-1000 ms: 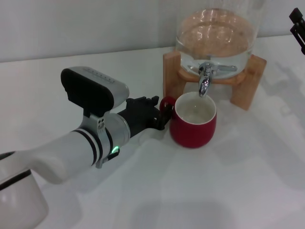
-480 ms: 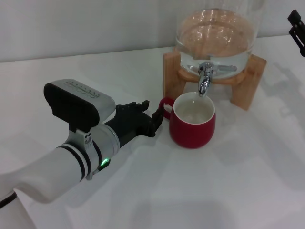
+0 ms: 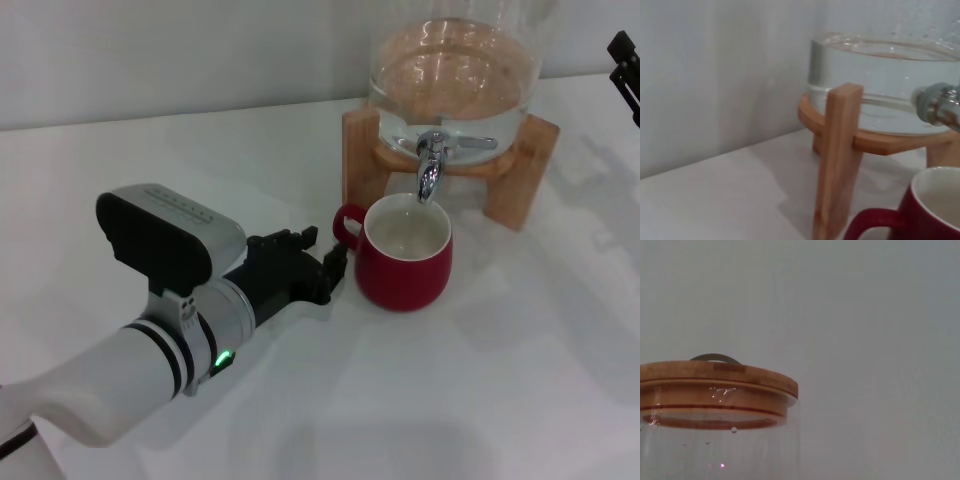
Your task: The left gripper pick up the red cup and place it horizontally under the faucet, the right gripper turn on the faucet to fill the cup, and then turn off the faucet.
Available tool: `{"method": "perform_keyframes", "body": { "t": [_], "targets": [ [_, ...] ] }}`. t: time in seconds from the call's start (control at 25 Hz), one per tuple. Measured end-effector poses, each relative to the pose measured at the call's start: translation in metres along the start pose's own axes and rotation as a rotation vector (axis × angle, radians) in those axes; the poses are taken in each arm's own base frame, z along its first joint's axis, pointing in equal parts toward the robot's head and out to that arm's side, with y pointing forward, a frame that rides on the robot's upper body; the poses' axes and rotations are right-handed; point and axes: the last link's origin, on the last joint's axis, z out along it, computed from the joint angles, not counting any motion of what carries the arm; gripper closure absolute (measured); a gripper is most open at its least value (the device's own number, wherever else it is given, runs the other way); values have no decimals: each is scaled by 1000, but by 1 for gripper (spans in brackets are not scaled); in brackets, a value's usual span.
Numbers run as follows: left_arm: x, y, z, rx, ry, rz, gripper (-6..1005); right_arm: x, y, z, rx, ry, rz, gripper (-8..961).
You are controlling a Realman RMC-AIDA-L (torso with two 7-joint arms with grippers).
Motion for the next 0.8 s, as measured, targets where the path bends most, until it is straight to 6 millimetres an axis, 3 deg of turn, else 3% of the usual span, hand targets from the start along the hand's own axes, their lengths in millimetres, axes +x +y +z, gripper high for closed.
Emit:
{"method": "perform_keyframes", "body": {
  "t": [0.28,0.8],
  "targets": [
    [-1,4,0,-9,-3,5,595,1,2,-2,-7,7,2,336],
    [14,2,8,-19,16,35,594,1,2,-4,-9,3,4,336]
  ]
}}
